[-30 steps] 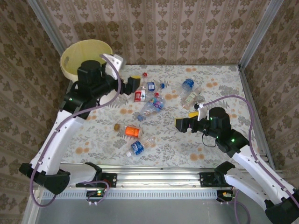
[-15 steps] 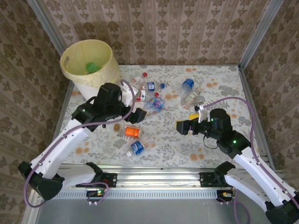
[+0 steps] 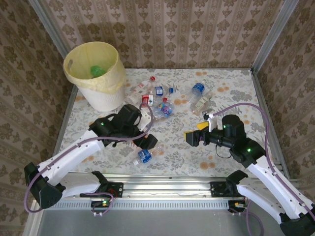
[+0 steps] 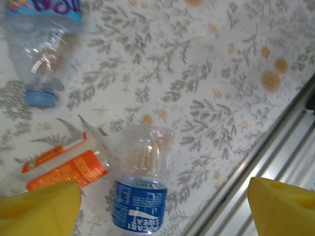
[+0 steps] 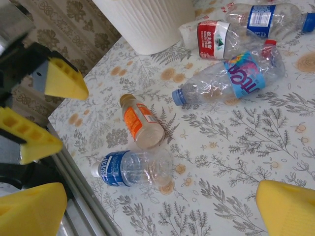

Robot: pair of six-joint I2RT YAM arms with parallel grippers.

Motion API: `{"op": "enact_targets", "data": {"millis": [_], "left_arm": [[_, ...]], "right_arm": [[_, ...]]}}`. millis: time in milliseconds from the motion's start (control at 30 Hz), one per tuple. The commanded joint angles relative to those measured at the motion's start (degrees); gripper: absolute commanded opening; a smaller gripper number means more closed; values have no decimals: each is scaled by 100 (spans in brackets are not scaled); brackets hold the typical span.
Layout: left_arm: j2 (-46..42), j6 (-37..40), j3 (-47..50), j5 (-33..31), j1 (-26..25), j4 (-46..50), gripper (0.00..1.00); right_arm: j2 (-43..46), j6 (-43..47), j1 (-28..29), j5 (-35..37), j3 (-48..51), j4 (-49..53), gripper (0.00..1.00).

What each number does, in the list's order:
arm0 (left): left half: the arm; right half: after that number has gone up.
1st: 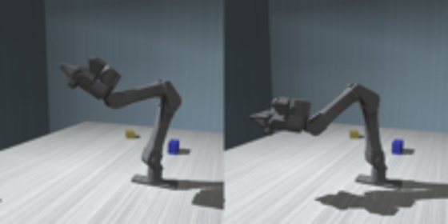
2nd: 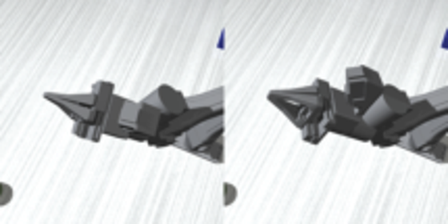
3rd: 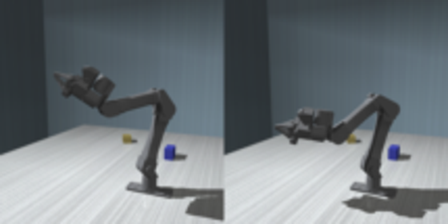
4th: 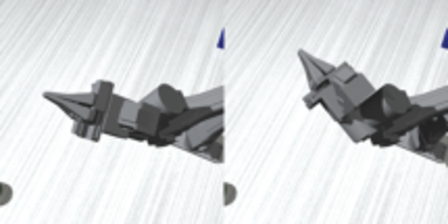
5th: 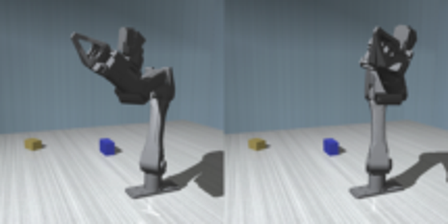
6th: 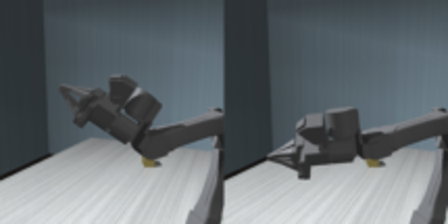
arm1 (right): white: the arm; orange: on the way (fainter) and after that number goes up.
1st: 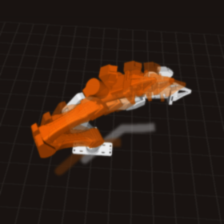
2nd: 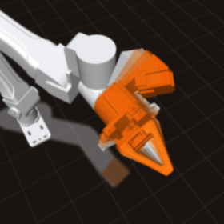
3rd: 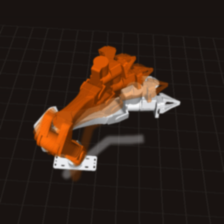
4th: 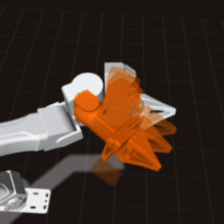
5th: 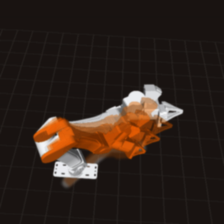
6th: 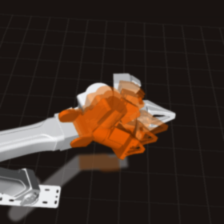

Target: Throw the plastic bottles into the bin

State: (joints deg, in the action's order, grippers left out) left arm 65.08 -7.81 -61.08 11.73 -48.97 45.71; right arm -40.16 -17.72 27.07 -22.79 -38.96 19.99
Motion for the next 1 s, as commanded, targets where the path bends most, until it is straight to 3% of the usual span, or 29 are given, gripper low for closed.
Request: {"op": "enact_targets", "data": {"millis": [0, 433, 700, 967], "left_arm": [[155, -302, 125, 30, -177, 379, 87], [795, -634, 590, 103, -417, 456, 77], [1315, -603, 607, -487, -553, 583, 76], [1634, -629, 658, -675, -641, 456, 75]], "right_arm": [[56, 84, 35, -126, -173, 172, 100], [46, 93, 35, -127, -191, 188, 100], [60, 76, 35, -135, -182, 192, 100], [92, 80, 35, -151, -173, 214, 100]]}}
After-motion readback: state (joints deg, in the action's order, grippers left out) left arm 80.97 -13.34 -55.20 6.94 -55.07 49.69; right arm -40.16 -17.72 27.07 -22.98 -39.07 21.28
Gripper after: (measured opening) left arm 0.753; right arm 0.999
